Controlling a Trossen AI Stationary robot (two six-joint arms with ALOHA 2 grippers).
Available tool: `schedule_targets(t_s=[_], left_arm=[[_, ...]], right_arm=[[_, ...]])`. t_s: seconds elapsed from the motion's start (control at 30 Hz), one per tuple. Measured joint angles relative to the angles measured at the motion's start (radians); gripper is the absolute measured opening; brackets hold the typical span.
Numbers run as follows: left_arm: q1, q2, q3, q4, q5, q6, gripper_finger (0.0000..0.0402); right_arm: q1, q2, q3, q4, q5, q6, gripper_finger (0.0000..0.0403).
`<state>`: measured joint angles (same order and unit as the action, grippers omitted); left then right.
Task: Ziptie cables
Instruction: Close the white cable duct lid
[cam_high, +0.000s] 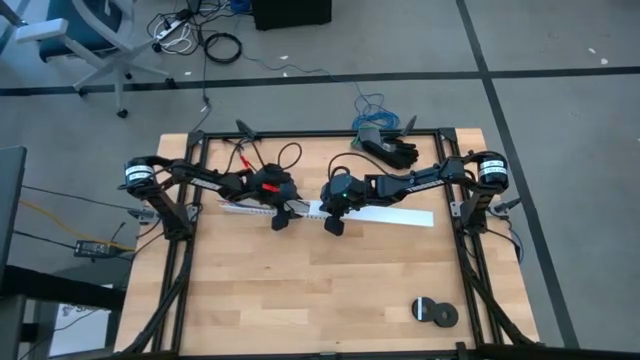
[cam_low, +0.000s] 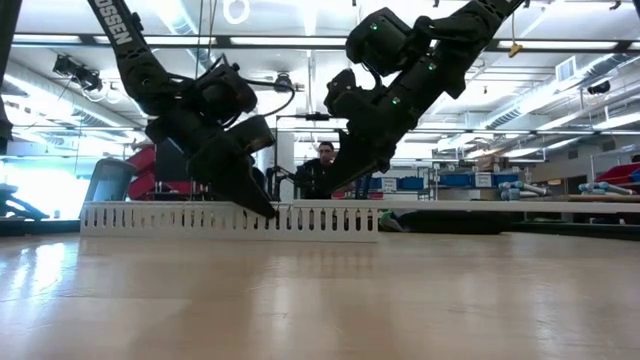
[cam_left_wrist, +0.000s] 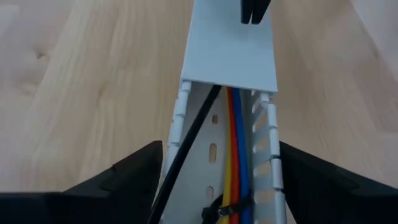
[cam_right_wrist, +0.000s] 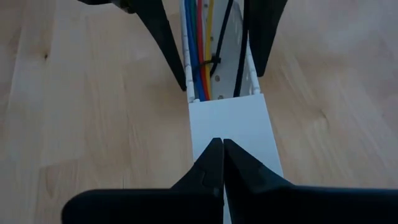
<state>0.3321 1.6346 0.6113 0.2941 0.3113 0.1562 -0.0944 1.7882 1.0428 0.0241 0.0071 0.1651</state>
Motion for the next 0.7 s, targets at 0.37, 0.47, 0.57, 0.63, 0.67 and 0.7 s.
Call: schedule_targets(t_s=[0.37,0.47,0.57,0.63,0.67,0.7], left_arm=[[0.000,0.008,0.000,0.002,0.001,0.002,0.0223],[0.000,0.008,0.000,0.002,0.001,0.002,0.0213],[0.000,0.008,0.000,0.002,0.001,0.003,0.0211],[0.000,0.008,0.001,0.002,0.001,0.004,0.0210],[0.000,0.008,0.001,0.002,0.001,0.004,0.0210],[0.000,0.008,0.001,0.002,0.000,0.004,0.0210]], right_arm=[[0.001,0.000,0.000,-0.003,0.000,0.009,0.0000],[0.000,0.000,0.000,-0.019,0.000,0.019,0.0000],[0.001,0.002,0.000,-0.049,0.001,0.038,0.0000],[-0.001,0.008,0.002,-0.046,-0.001,0.045,0.0000],[-0.001,0.016,0.002,-0.041,-0.004,0.045,0.0000],[-0.002,0.032,0.003,-0.016,-0.011,0.045,0.0000]])
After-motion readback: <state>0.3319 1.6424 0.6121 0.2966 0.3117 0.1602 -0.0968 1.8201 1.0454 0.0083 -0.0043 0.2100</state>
